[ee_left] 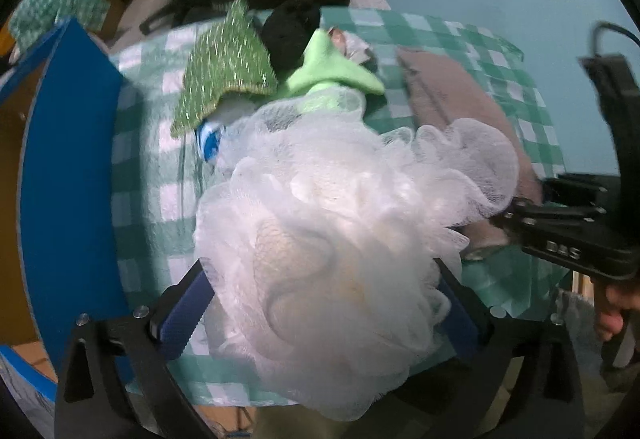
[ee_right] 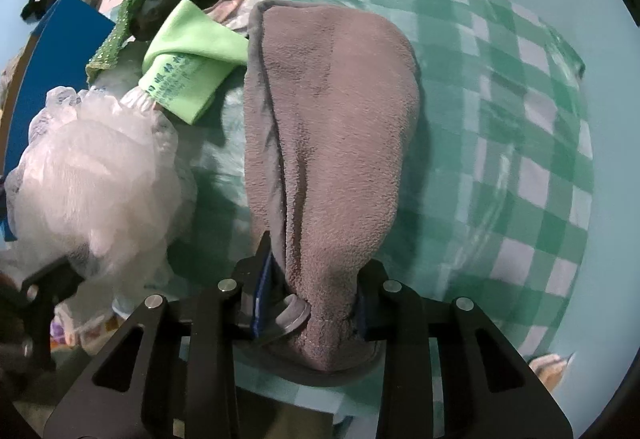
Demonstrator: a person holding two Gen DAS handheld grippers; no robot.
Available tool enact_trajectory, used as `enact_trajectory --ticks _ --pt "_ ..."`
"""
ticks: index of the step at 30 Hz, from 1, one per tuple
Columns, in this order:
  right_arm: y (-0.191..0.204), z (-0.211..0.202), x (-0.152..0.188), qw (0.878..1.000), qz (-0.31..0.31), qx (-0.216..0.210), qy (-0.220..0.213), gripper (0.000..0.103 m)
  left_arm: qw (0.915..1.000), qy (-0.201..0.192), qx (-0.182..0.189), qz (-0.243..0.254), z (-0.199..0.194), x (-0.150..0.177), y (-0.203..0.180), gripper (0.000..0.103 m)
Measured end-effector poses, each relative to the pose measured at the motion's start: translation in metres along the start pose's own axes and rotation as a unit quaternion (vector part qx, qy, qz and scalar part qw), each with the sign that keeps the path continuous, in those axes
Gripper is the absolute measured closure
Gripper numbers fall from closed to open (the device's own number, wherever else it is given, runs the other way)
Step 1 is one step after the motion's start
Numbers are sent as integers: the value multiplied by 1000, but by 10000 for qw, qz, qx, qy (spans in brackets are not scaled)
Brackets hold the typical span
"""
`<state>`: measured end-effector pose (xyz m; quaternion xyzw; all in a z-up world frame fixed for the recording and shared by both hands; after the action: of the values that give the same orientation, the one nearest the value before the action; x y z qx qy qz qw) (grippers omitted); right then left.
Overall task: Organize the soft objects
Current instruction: 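Lower the left gripper onto the white bath puff while the right gripper reaches the grey towel, then close the left gripper on the bath puff while the right gripper grasps the grey towel end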
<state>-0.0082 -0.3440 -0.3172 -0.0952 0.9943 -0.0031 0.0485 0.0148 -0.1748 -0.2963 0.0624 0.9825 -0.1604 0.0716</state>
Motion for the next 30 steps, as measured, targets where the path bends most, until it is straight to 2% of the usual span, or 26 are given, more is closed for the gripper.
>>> enact_trajectory --ticks 6,13,15,20,23,26,30 --pt "-29 2 19 10000 50 43 -7 72 9996 225 -116 -150 17 7 10 0" --pt "-40 6 25 9999 127 40 -53 72 9990 214 107 -389 19 11 11 0" --pt "-30 9 25 9999 82 70 -102 72 9988 164 191 -410 15 12 13 5" --pt "-20 -7 34 9997 -38 191 -139 75 9995 82 239 -191 0 19 10 27" --pt "-14 -13 35 9996 -51 222 -157 77 9995 -27 287 -82 -12 20 9 36" --pt "-5 -20 31 9996 -69 220 -185 79 9994 -144 325 49 -21 21 5 43" --pt "8 -23 29 9994 -35 199 -269 81 9987 -254 376 238 -38 24 2 46"
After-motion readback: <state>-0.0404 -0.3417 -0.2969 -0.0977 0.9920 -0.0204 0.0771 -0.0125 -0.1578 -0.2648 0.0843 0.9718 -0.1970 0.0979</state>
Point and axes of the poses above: each gripper's, at about its wrist camera, not at the fingertips, and z roughly the way its jaws point, y to its left, x to its underside, the point moved 10 cm from there along z, roughly the way its jaws point, and after that the axes turned 12 degrees about x, right-handed, at the moved point
